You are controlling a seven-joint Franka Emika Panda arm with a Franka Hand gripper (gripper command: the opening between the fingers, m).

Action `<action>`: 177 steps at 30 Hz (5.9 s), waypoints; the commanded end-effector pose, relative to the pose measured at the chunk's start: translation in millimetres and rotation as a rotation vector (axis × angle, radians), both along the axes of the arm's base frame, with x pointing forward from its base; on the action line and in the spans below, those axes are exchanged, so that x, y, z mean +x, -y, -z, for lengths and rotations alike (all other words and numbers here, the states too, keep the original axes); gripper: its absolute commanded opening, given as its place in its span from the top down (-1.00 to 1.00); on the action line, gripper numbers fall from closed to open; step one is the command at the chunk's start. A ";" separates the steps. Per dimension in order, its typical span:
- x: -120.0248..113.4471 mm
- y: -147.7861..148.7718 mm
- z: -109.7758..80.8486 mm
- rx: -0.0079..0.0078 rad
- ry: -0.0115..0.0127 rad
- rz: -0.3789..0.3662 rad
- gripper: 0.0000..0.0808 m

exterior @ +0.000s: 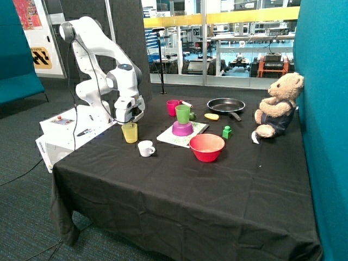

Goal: Stack the cups

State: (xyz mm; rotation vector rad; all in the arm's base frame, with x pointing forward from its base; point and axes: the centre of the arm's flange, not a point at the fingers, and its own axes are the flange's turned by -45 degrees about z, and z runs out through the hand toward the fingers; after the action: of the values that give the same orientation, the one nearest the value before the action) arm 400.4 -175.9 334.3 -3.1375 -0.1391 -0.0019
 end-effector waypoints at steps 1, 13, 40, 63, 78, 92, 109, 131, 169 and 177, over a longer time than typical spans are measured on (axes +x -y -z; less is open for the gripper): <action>2.9 -3.1 2.9 -0.0010 -0.0011 0.002 1.00; 5.1 -5.2 2.4 -0.0010 -0.0011 0.000 1.00; 3.1 -3.6 -4.1 -0.0010 -0.0011 0.005 1.00; 26.6 -22.5 -57.0 -0.0011 -0.0011 -0.035 1.00; 60.1 -97.1 -87.6 -0.0011 -0.0010 -0.186 1.00; 61.7 -145.0 -100.5 -0.0012 -0.0010 -0.275 1.00; 56.5 -222.9 -107.9 -0.0013 -0.0009 -0.429 1.00; 52.2 -301.6 -117.4 -0.0013 -0.0008 -0.544 1.00; 40.2 -357.6 -101.7 -0.0014 -0.0008 -0.648 1.00; 38.5 -359.8 -93.9 -0.0014 -0.0008 -0.649 1.00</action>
State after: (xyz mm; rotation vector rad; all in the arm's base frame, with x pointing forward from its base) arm 441.8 180.4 436.8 -2.9300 -1.1293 0.0086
